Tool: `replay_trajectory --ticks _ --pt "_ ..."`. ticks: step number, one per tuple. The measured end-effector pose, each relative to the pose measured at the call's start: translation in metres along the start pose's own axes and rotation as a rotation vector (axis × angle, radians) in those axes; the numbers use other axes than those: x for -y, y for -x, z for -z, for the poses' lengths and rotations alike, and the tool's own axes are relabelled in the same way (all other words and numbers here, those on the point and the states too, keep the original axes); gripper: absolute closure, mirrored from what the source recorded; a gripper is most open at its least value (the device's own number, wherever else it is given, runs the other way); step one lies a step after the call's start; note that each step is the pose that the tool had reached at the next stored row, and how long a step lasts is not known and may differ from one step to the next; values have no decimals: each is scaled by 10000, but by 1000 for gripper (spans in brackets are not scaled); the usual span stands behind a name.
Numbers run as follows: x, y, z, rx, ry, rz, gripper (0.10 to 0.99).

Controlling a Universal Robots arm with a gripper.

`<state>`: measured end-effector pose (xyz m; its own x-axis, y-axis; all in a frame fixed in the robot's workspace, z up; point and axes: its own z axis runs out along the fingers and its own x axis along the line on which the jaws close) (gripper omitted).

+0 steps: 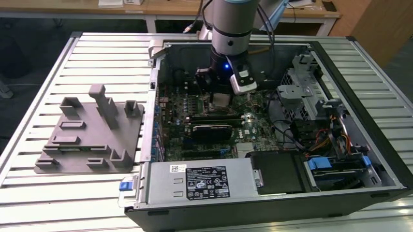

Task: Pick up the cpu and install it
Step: 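Place the cpu into insertion slot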

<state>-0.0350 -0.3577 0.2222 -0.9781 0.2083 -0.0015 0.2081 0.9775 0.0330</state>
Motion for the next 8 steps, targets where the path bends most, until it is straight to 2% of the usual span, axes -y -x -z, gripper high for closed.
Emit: replay_trajectory --ticks 8 --pt "0 0 -1 43 -2 -1311 541"
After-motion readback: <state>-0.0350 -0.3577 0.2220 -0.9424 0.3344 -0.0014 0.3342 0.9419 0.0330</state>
